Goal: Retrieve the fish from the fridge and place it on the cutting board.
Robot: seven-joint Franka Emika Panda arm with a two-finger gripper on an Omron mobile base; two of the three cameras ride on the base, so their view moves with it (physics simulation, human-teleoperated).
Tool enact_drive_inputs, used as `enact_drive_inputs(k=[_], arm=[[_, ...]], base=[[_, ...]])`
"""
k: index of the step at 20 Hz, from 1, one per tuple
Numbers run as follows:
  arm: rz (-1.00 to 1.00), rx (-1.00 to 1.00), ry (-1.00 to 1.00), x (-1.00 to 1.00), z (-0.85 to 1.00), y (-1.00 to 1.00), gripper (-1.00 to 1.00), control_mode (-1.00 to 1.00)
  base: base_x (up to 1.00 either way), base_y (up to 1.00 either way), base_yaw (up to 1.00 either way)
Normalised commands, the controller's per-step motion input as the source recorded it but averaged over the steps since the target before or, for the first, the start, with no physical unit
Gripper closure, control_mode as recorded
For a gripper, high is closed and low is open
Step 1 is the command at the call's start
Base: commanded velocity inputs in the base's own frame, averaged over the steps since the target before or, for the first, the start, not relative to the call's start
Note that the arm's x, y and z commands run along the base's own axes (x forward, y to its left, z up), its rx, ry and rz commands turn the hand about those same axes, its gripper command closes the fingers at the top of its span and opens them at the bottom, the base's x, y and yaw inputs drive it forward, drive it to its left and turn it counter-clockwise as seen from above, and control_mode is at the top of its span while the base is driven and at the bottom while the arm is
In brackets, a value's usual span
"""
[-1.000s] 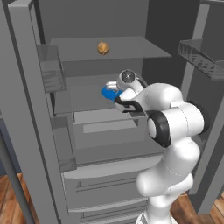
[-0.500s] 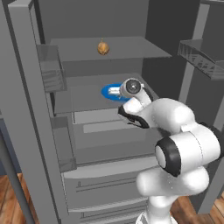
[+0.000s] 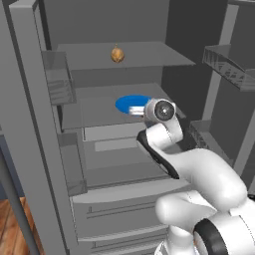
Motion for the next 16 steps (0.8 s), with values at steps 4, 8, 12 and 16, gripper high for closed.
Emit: enact_drive_inputs(k=[4, 8, 12, 16], arm=[[0.00, 0.00, 0.00, -0.83, 0.68, 0.00, 1.00, -1.00], [0.00, 0.00, 0.22, -0.51, 0.16, 0.17, 1.00, -1.00], [0.00, 0.00, 0.28, -0.41, 0.01, 0.14, 1.00, -1.00], [0.00, 0.00, 0.21, -0.60, 0.02, 0.05, 1.00, -1.00]], base=[[0.00, 0.00, 0.00], [0.00, 0.00, 0.00], [0.00, 0.00, 0.00], [0.00, 0.00, 0.00]])
